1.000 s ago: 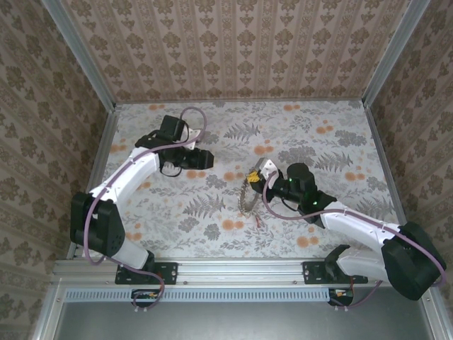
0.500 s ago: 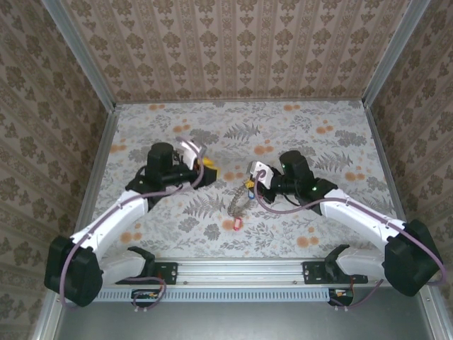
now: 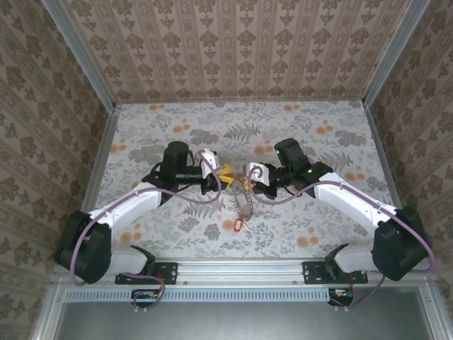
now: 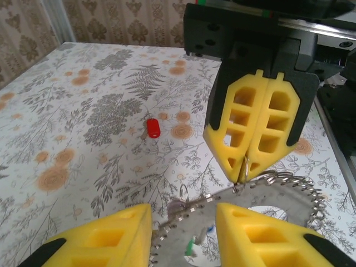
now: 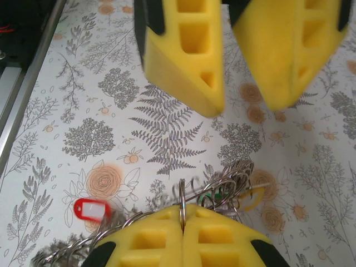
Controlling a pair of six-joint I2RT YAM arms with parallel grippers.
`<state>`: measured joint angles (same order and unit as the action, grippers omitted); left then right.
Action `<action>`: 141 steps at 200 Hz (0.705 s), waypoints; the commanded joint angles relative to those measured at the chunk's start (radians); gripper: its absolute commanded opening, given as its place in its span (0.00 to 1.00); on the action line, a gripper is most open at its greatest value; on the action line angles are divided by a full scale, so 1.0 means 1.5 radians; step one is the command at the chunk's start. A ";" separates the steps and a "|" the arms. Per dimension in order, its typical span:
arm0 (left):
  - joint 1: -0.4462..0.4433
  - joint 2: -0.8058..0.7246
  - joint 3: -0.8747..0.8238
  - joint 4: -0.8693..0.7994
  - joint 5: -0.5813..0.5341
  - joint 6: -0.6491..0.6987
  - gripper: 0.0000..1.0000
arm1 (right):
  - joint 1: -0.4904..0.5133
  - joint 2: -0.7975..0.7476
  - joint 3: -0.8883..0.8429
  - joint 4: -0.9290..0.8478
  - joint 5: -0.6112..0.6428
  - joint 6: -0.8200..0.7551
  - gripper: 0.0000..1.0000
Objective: Put the keys on the keyring
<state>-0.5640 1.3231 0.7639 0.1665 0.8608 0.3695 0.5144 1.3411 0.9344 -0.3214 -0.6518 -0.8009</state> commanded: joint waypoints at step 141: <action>-0.046 0.086 0.053 -0.024 0.036 0.065 0.34 | -0.022 0.042 0.021 0.027 -0.065 0.002 0.00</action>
<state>-0.6281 1.4330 0.8116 0.1543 0.9123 0.4324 0.4885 1.4223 0.9688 -0.3378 -0.6876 -0.8085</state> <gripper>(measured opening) 0.344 0.060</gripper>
